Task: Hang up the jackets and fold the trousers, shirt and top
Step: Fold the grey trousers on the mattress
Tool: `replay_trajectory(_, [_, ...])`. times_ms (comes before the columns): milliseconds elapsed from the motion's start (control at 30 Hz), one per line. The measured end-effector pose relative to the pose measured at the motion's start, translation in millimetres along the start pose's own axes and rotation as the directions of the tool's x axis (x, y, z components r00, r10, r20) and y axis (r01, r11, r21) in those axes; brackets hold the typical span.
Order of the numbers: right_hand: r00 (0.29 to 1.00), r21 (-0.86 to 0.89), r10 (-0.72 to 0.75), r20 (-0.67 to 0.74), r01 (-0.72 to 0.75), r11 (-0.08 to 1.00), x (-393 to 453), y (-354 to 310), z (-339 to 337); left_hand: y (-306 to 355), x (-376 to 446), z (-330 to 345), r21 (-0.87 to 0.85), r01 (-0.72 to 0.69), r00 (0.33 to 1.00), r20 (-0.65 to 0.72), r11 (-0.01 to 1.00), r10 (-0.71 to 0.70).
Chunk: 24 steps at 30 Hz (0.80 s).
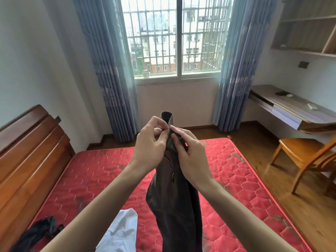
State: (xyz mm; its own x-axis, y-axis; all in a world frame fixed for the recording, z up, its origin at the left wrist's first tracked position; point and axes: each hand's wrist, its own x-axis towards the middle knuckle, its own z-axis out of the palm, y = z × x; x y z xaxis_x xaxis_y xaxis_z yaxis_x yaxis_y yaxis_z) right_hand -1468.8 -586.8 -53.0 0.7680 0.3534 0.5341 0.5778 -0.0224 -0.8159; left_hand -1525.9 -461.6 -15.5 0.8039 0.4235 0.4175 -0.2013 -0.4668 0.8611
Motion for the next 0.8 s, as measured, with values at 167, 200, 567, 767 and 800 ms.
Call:
replay_trajectory(167, [0.99, 0.084, 0.066, 0.126, -0.077, 0.993, -10.6, -8.9, 9.7, 6.9, -2.5, 1.3, 0.054, 0.01, 1.0, 0.028, 0.998, -0.011])
replay_trajectory(200, [0.98, 0.156, 0.098, 0.173, -0.125, 0.98, -11.2, -9.5, 10.4, 7.7, -4.1, 1.4, 0.057, 0.007, 0.999, 0.045, 0.998, -0.01])
replay_trajectory(567, [0.99, 0.363, 0.136, 0.031, -0.138, 0.922, 3.3, 28.6, -6.9, 4.3, -4.0, -20.2, -0.093, 0.006, 0.992, 0.125, 0.996, 0.005])
replay_trajectory(767, [0.92, 0.292, 0.282, 0.271, -0.357, 0.887, 45.9, 62.4, -44.6, 17.7, 10.9, -56.6, -0.257, 0.084, 0.925, 0.381, 0.963, 0.021])
replay_trajectory(800, [0.898, 0.331, 0.257, 0.357, -0.379, 0.864, 53.8, 61.7, -52.0, 20.0, 14.9, -63.8, -0.272, 0.122, 0.9, 0.437, 0.955, 0.009])
